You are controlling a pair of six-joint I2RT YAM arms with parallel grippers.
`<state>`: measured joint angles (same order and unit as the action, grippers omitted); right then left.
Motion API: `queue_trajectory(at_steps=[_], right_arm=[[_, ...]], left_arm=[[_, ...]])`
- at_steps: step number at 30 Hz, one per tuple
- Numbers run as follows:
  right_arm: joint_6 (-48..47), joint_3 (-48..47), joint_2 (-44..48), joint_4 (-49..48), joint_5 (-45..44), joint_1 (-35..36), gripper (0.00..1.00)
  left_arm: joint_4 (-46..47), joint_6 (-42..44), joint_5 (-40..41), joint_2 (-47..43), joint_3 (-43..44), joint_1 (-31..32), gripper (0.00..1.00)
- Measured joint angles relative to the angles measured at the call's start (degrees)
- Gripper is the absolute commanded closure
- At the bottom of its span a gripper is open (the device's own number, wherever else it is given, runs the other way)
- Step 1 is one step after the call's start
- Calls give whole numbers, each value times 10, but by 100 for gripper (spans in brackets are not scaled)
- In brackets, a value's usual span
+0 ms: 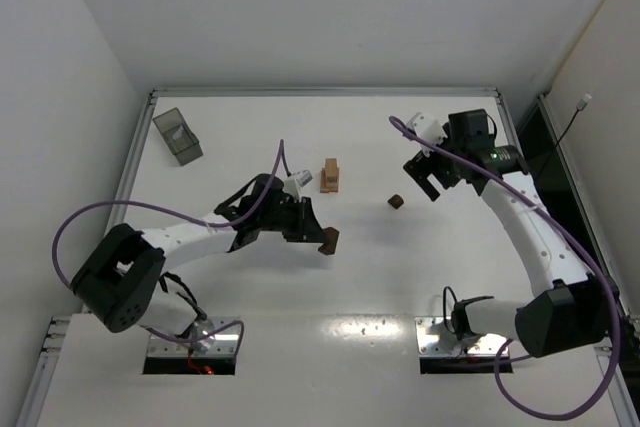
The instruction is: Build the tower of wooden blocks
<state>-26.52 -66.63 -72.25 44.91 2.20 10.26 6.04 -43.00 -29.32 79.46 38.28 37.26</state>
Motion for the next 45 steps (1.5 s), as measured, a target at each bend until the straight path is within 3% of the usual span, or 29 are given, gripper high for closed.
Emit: queue_trajectory(at_steps=[7,17,24,38,41,45], right_arm=[[0,-14,-6,5,8,0,15],[0,-14,-9,8,9,0,15],[0,-17,-14,14,9,0,15],[0,-22,-19,20,9,0,15],[0,-22,-19,19,9,0,15],[0,-23,-19,20,9,0,15]], left_arm=[[99,-83,-91,51,-38,-26,100],[274,-162,-161,176,-45,-62,100],[331,-191,-185,261,-29,-66,100],[352,-181,-193,308,-8,-106,100],[347,-175,-192,315,-2,-107,84],[329,-169,-182,323,6,-108,74]])
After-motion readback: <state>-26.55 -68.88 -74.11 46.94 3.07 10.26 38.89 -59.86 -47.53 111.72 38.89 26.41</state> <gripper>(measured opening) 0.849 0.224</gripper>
